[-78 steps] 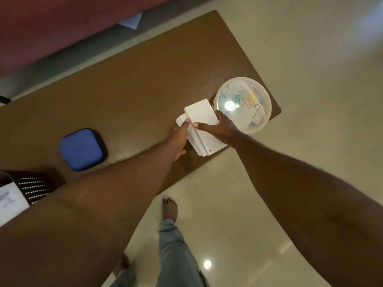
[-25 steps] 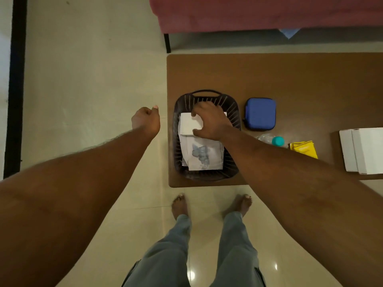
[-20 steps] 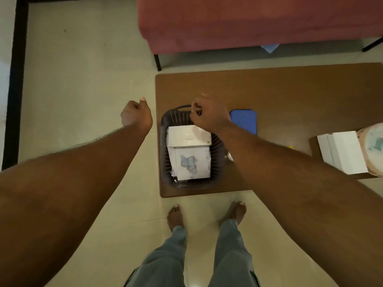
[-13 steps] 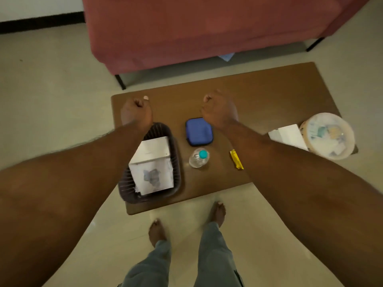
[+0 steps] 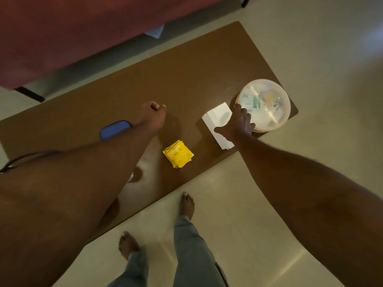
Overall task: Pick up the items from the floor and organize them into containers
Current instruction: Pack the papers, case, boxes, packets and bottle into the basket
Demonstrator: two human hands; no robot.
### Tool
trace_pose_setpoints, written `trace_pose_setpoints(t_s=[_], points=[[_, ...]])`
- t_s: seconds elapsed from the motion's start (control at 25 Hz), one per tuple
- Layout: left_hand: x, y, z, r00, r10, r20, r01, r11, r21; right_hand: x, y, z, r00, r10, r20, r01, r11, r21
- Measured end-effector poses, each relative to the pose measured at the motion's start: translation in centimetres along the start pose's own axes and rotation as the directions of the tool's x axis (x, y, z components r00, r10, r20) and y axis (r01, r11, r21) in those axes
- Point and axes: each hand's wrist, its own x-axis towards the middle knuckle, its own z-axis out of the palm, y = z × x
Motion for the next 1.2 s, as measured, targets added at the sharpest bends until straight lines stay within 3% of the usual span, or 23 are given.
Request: trace_pose_setpoints(t_s=[0.2,0.36,0.6,0.76,0.84,0.96,1.04,1.2], points=[[0.6,0.3,4.3,0.994,-0.020,0.108,0.016,0.999,0.038,2.1,2.6,2.8,0.993,0.012,0.116,-0.011,1.000,-0.005],[0.7,0.2,3.7,0.993,-0.014,0.120,0.008,0.999,0.050,2.0,2.0,3.0,0.994,-0.051,0.095,0.057,0.997,-0.057],[0.3,-1.3,-3.2,0.999,0.015,0.035,-0.018,0.997,0.076,-2.0,-2.9,0.0,0.982,-0.174,-0.074,0.180,0.980,0.086],[-1.1,-3.8,-12.5,0.996,0.077,-0.042,-0.073,0.993,0.096,-6.9,-11.3,-2.2,0.929,-0.346,-0.135,0.366,0.913,0.178],[-2.1,-5.5,-18.0,0.992,0.068,-0.111,-0.055,0.992,0.110,-9.4,-16.6,-2.7,0.873,-0.469,-0.134,0.486,0.860,0.157],[-3.8,-9.7,-27.0,0.961,-0.010,-0.275,0.035,0.996,0.084,-14.3,-25.4,-2.4,0.719,-0.691,-0.072,0.692,0.703,0.164],[-4.7,-13.8,-32.1,0.927,-0.092,-0.363,0.106,0.994,0.019,-18.3,-30.7,-1.4,0.636,-0.771,0.009,0.752,0.623,0.215],[-7.2,-22.8,-39.1,0.834,-0.271,-0.480,0.272,0.960,-0.071,-26.7,-37.7,2.9,0.483,-0.861,0.158,0.857,0.502,0.117]])
